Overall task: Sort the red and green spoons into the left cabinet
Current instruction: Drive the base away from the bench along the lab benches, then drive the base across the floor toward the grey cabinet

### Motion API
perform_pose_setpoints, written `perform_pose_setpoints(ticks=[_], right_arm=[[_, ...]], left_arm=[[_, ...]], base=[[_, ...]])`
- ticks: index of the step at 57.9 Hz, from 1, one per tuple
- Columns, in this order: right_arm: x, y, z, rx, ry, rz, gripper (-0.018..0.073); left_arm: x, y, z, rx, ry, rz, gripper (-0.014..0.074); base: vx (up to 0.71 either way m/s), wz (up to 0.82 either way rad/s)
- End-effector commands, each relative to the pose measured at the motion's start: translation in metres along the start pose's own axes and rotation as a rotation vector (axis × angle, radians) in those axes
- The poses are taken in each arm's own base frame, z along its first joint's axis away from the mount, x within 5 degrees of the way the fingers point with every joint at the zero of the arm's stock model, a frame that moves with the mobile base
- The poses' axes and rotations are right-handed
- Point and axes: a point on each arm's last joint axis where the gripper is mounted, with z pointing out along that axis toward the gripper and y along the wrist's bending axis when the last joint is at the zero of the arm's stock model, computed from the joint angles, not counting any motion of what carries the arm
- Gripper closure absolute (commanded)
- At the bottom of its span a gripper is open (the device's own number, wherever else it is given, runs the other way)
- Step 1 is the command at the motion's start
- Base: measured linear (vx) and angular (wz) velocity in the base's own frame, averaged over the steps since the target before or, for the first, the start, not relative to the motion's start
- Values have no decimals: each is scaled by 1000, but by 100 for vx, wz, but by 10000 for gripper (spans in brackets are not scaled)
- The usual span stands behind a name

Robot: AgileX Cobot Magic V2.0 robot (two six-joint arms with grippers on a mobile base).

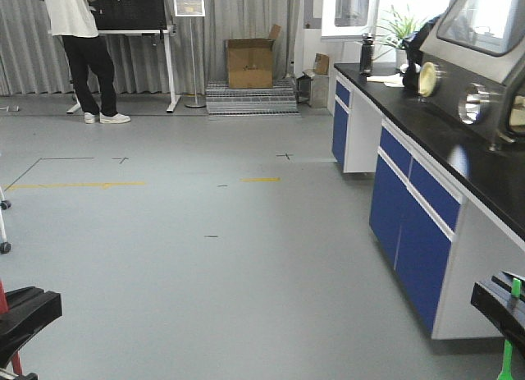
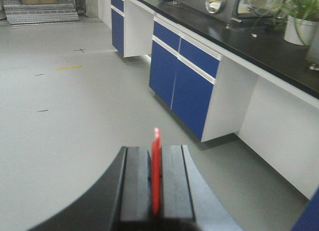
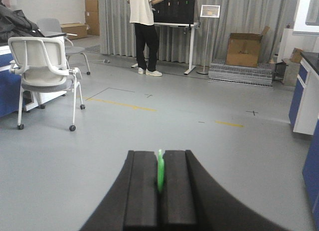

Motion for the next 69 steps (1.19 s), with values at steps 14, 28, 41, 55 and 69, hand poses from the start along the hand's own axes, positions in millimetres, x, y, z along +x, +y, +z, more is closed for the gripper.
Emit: perform_pose_setpoints(ticks=[14,28,41,55,69], right_arm=[[-19,1,-2,-15,-119,-8,561],[-19,1,-2,-15,-119,-8,561],[-19,1,-2,-15,-119,-8,561],[-19,1,-2,-15,-119,-8,561],[-18,1,-2,-14,-118,-8,561]], left_arm=[[-18,-2,-5,1,-112,-4,596],[-18,-2,-5,1,-112,-4,596],[-18,-2,-5,1,-112,-4,596],[-18,-2,-5,1,-112,-4,596],[-17,-1,-3,0,-104,-5,596]], base=[[49,14],[54,17],[57,10],[60,0],[60,0]])
